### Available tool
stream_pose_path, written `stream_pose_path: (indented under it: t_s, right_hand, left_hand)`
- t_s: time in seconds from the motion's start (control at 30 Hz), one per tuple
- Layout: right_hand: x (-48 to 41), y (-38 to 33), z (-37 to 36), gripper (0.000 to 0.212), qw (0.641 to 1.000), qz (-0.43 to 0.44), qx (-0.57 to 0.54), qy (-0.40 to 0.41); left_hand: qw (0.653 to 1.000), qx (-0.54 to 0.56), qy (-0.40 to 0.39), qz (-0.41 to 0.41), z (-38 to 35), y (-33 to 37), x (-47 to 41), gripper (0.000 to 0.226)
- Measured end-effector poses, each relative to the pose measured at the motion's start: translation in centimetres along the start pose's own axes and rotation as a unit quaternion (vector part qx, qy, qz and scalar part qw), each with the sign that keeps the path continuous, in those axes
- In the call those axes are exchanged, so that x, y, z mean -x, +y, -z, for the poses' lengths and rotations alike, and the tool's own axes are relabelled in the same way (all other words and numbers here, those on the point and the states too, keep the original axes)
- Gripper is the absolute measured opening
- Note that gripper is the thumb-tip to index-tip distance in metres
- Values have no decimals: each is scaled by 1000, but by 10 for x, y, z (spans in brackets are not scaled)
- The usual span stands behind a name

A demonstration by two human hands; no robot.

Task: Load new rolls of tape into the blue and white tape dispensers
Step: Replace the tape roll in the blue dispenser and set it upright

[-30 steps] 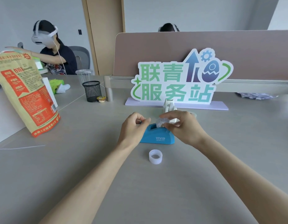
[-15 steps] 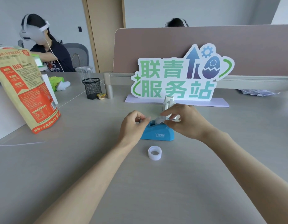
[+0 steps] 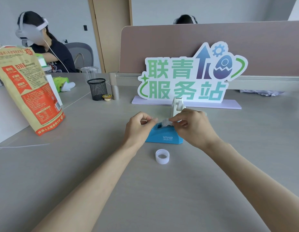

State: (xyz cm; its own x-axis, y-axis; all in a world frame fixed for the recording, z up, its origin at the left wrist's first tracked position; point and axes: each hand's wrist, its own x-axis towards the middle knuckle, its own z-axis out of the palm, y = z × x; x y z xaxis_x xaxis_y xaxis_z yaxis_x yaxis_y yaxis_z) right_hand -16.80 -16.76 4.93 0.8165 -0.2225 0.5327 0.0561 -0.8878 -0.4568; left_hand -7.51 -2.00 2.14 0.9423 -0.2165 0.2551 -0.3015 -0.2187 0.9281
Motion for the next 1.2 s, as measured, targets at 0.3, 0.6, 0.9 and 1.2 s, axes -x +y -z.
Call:
stream_pose_path:
  t_s: [0.3, 0.6, 0.9, 1.2]
  right_hand:
    - [12, 2, -24, 29, 998, 49, -9, 33]
    - [20, 10, -38, 47, 998, 57, 1, 15]
    - [19, 14, -41, 47, 997, 78, -1, 2]
    - [19, 13, -40, 47, 997, 74, -18, 1]
  left_hand:
    - [997, 54, -41, 30, 10, 0, -2, 19]
    - [995, 63, -55, 56, 15, 2, -6, 21]
    - [983, 116, -91, 112, 24, 4, -12, 15]
    - [969, 159, -111, 150, 38, 5, -18, 29]
